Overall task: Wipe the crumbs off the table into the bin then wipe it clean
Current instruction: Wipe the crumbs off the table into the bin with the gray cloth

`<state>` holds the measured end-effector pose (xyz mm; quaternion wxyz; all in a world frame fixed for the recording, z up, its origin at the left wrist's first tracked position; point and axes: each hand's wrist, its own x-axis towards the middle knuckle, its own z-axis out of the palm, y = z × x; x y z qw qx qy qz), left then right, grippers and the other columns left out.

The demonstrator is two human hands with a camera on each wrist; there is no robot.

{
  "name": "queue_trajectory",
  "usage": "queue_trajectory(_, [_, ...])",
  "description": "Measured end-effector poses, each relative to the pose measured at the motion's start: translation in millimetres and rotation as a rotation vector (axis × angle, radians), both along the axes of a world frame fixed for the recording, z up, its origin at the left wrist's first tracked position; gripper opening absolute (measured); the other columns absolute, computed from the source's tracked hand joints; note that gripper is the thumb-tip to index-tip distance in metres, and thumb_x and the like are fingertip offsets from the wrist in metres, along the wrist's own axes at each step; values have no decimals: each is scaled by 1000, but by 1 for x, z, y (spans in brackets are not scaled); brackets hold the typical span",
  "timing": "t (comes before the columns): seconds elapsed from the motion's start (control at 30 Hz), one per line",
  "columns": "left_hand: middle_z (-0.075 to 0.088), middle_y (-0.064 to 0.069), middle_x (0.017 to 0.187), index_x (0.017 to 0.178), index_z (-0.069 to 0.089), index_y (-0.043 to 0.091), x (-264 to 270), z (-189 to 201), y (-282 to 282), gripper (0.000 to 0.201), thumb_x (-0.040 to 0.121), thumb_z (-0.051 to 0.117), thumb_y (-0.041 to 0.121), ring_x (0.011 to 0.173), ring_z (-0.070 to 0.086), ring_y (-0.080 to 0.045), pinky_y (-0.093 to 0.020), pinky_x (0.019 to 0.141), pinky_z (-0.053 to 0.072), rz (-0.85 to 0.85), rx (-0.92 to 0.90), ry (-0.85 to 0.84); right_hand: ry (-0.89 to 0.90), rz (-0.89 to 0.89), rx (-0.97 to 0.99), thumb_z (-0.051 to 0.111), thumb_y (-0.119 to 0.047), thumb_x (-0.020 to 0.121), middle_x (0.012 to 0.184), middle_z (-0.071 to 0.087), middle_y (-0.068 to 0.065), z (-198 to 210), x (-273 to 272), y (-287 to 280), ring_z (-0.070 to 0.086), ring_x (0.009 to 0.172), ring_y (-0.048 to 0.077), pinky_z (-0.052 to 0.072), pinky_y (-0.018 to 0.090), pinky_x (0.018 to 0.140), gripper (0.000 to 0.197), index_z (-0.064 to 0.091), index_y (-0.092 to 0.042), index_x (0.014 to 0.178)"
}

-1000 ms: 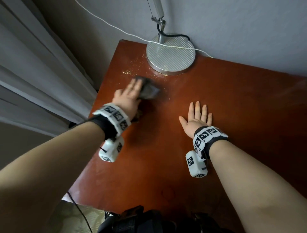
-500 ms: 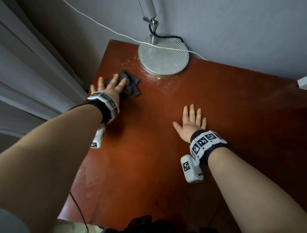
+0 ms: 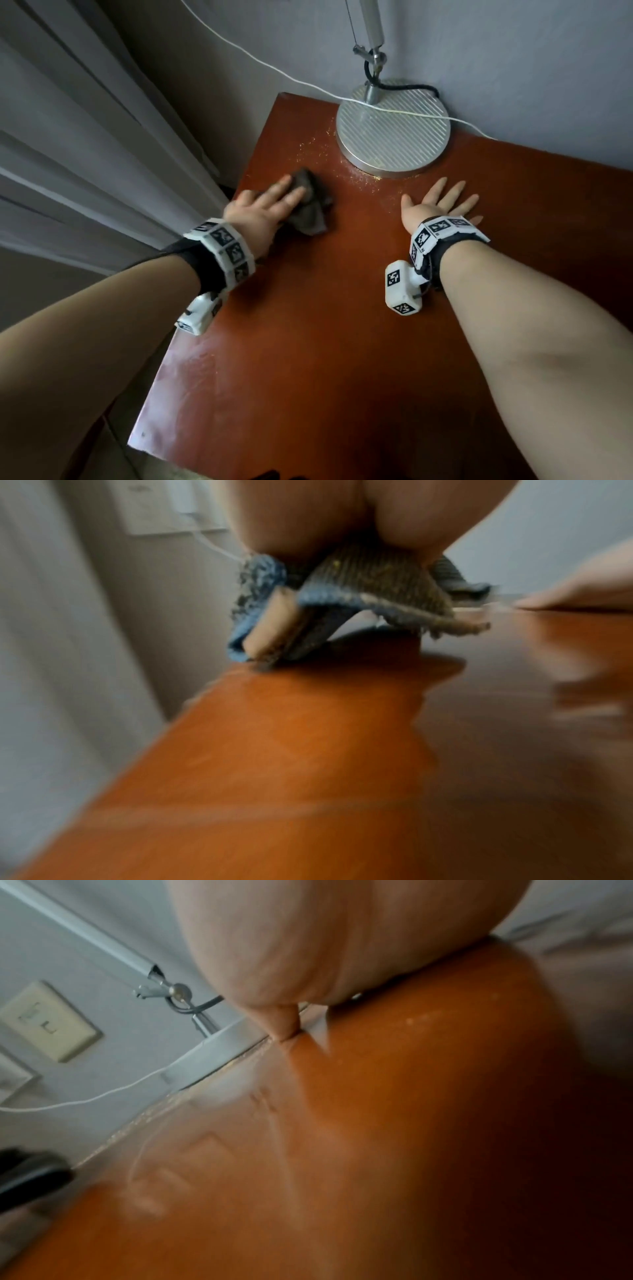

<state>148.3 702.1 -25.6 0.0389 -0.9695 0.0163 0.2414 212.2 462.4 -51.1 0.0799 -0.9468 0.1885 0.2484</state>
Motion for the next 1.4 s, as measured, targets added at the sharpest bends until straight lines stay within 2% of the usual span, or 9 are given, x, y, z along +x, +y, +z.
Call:
queue_trajectory(0.13, [-32, 15, 149, 138, -23, 50, 23, 3, -52, 99, 88, 59, 25, 139, 6, -30, -45, 111, 20, -288, 136, 199, 47, -23, -3, 23, -56, 94, 156, -20, 9, 0, 7, 0, -18, 142, 38, -5, 56, 114, 75, -11, -19, 149])
queue_trajectory(0.33, [-27, 14, 152, 141, -16, 49, 77, 6, -37, 91, 90, 56, 25, 136, 14, -31, -46, 109, 23, -256, 163, 138, 82, -25, -25, 22, -57, 94, 155, -23, 8, 2, 10, 2, -19, 142, 37, -5, 56, 115, 75, -16, -21, 147])
queue_trajectory(0.73, [-10, 13, 156, 146, -3, 45, 137, 2, 19, 85, 88, 53, 18, 134, 16, -37, -49, 111, 18, 138, 22, -66, 106, -39, -25, 17, -59, 94, 154, -27, 7, -1, 12, 3, -22, 141, 36, -7, 56, 114, 73, -20, -24, 146])
queue_trajectory(0.87, [-5, 5, 158, 148, -5, 33, 134, -7, 63, 87, 87, 55, 21, 139, 13, -39, -49, 114, 19, 261, 36, -32, 97, -35, -17, 19, -58, 94, 154, -26, 8, 1, 12, 2, -21, 141, 37, -7, 56, 113, 73, -19, -23, 147])
queue_trajectory(0.97, [9, 7, 157, 150, 6, 31, 124, -12, 79, 63, 97, 41, 29, 139, 20, -34, -38, 115, 16, 402, -106, -120, 82, -34, -20, 19, -57, 94, 154, -25, 8, 1, 10, 3, -21, 141, 37, -7, 56, 113, 73, -17, -23, 147])
queue_trajectory(1.03, [15, 9, 156, 149, 12, 34, 114, -7, 64, 55, 99, 35, 28, 139, 24, -29, -35, 113, 16, 334, -228, -308, 84, -31, -23, 18, -58, 94, 154, -25, 8, 2, 10, 3, -21, 141, 37, -7, 56, 113, 72, -17, -23, 147])
queue_trajectory(1.1, [15, 10, 156, 148, 12, 35, 102, -1, 36, 56, 99, 37, 28, 136, 29, -27, -34, 109, 22, 96, -279, -415, 93, -27, -18, 18, -58, 94, 154, -24, 8, 3, 10, 4, -21, 141, 37, -7, 56, 113, 72, -17, -23, 147])
queue_trajectory(1.23, [-8, 17, 156, 148, -4, 37, 87, -3, -16, 57, 100, 27, 40, 127, 28, -29, -39, 105, 28, -222, -12, -34, 93, -29, -20, 18, -58, 94, 155, -24, 9, 4, 10, 3, -20, 141, 37, -7, 55, 113, 72, -16, -23, 147])
queue_trajectory(1.4, [-19, 18, 153, 147, -11, 36, 110, -5, -25, 65, 100, 34, 35, 127, 25, -27, -40, 106, 26, -222, 92, 16, 76, -30, -24, 19, -56, 95, 154, -24, 8, 3, 8, 5, -20, 141, 37, -7, 55, 113, 71, -16, -23, 147])
